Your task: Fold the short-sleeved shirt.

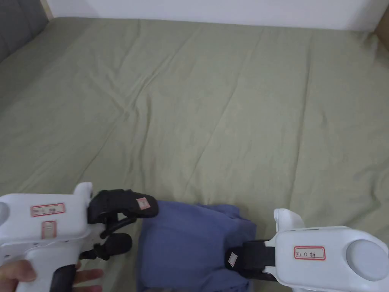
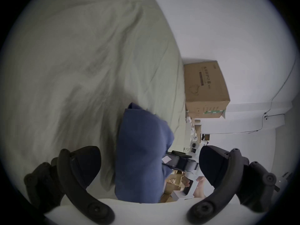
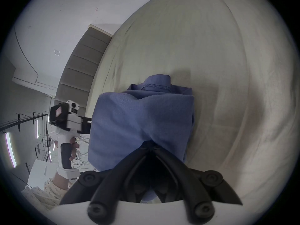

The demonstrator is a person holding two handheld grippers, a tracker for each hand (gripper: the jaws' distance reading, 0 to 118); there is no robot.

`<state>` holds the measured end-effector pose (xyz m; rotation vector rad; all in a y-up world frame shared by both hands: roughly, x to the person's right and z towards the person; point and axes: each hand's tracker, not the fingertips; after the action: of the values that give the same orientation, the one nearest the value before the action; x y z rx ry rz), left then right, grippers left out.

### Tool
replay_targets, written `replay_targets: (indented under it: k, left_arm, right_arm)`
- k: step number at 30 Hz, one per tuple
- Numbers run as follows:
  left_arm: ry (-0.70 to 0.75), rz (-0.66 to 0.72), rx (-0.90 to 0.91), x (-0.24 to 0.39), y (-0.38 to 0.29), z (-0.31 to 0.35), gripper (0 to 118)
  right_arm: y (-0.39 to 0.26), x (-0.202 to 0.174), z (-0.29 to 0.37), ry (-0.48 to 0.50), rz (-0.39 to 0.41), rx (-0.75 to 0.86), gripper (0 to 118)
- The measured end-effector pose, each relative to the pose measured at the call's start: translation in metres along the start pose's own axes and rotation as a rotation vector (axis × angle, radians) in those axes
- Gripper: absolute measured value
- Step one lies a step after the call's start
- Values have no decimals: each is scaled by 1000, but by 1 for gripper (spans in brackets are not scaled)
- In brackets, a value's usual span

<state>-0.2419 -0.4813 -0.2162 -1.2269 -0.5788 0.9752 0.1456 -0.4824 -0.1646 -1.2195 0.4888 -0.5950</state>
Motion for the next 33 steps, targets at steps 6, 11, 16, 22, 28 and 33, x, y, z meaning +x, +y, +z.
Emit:
replay_targets:
  k: [6,11,16,22,28,33]
  left_arm:
    - [31,-61,-137,26,-7,-66,118]
    - [90,-66,-235,33,4,-80,49]
    - [111,2,-248,32,-2,-81,45]
    - [222,-116,-209,28,28,-17,43]
    - [574,-212,-99,29,68,111,43]
    - [887,-244,-47,18,111,215,43]
  right_arm:
    - [-1,-1,0,-1,5,6,0]
    - [-5,-5,9,-42,15,42,0]
    - [-10,-11,21,-81,-4,85,0]
    - [-18,-34,60,-4,-33,222,0]
    - [-20,-49,80,-17,-40,327,0]
    - [-16,-56,69,-100,-45,334,0]
